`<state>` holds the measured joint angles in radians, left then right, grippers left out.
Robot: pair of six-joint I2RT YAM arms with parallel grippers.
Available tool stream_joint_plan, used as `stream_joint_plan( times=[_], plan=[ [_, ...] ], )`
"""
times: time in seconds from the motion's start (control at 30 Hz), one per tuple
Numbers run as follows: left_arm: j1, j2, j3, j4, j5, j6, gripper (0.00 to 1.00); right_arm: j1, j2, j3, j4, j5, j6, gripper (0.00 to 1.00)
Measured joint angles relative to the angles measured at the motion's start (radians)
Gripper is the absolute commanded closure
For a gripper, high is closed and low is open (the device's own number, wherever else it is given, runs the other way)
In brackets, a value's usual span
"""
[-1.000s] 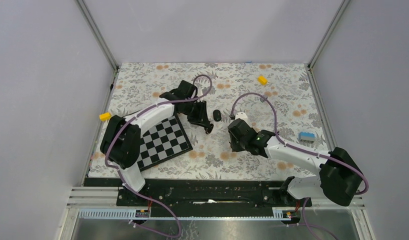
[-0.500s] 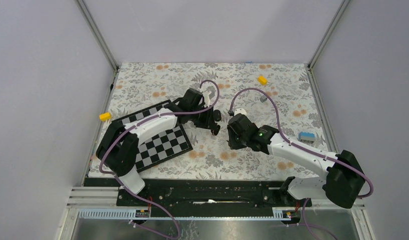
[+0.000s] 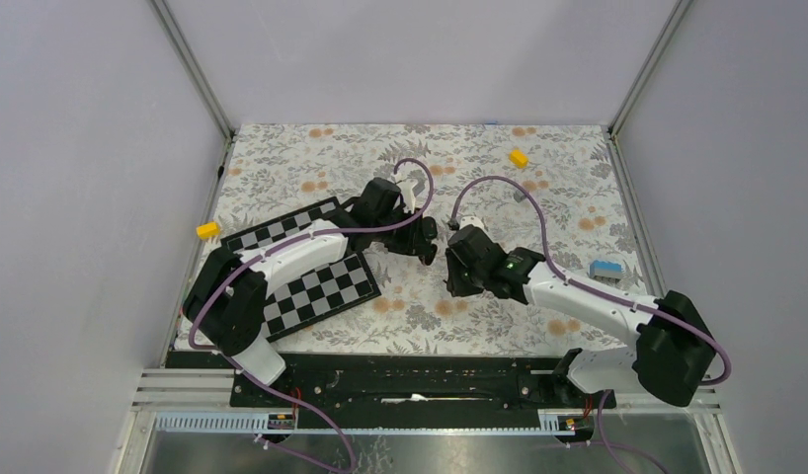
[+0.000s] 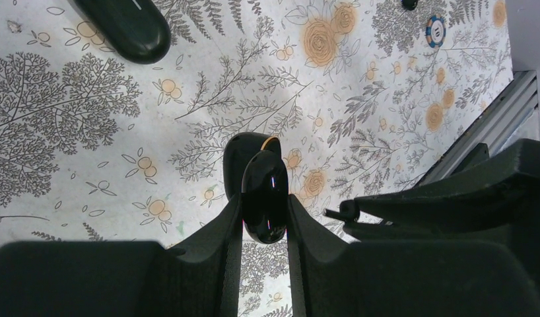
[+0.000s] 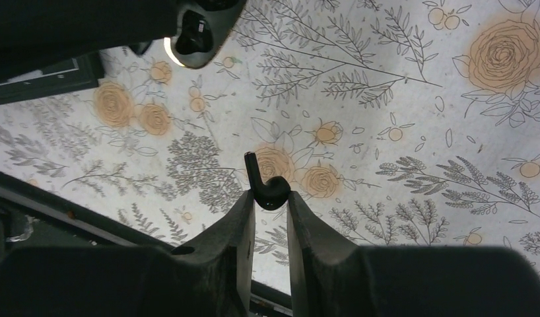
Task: Insert the wireless bluetooth earbuds into the charging case
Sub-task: Place the right earbud at the center of the board.
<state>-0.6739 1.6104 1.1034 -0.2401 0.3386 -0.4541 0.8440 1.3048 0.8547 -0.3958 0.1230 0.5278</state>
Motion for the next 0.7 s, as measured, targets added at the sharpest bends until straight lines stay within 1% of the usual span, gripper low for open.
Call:
stream_joint_plan(
  times=[0.43,0.47,0.5,0.53,0.6,0.63,0.7],
  plan=[
    [0.001,0.0,0.001,-0.045,-0.045,0.006,1.0,0.0,0.132,-0.094,0.055,0.041,-0.041,0.83],
    [0.001,0.0,0.001,-0.049,-0.047,0.006,1.0,0.0,0.143,-0.097,0.062,0.045,-0.043,0.81],
    [0.001,0.0,0.001,-0.052,-0.048,0.006,1.0,0.0,0.154,-0.098,0.069,0.049,-0.046,0.77],
    [0.001,0.0,0.001,-0.055,-0.048,0.007,1.0,0.0,0.164,-0.099,0.073,0.053,-0.049,0.69],
    [0.001,0.0,0.002,-0.061,-0.049,0.01,1.0,0.0,0.184,-0.099,0.082,0.071,-0.056,0.59],
    [0.001,0.0,0.003,-0.064,-0.049,0.01,1.0,0.0,0.189,-0.099,0.085,0.078,-0.058,0.55],
    [0.001,0.0,0.009,-0.069,-0.05,0.011,1.0,0.0,0.204,-0.098,0.087,0.099,-0.067,0.53]
  ],
)
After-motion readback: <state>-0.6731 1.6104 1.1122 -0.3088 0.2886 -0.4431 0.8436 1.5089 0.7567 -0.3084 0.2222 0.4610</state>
